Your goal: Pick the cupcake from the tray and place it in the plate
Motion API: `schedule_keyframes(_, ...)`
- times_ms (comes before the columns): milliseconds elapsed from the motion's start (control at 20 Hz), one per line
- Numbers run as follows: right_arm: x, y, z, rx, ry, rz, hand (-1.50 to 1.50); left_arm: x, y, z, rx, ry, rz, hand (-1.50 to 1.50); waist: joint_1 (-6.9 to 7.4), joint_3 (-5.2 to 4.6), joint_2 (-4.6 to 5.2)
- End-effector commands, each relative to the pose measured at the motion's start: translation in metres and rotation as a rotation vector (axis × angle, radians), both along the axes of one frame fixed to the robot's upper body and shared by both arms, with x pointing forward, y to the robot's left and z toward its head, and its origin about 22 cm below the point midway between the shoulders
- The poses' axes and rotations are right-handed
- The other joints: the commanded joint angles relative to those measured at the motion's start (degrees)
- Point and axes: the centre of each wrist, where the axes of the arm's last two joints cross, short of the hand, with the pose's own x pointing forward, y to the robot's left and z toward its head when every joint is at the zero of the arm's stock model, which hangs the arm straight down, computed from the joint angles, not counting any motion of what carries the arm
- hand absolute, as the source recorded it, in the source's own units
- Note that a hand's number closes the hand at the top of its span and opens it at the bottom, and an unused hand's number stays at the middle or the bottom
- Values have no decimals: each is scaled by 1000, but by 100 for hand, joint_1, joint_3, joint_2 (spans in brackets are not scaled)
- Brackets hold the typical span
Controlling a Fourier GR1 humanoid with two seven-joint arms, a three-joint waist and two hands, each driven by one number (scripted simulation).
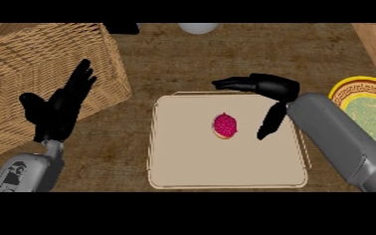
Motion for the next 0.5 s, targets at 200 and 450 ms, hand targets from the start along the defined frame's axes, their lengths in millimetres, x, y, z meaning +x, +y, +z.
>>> schedule_keyframes(200,18,11,-2,-128,-69,156,-150,-8,0,-35,6,85,51,0,-118,-67,20)
schedule_keyframes(450,15,35,-20,-241,-103,194,-150,10,2,-20,-3,96,50,0,-179,-67,11)
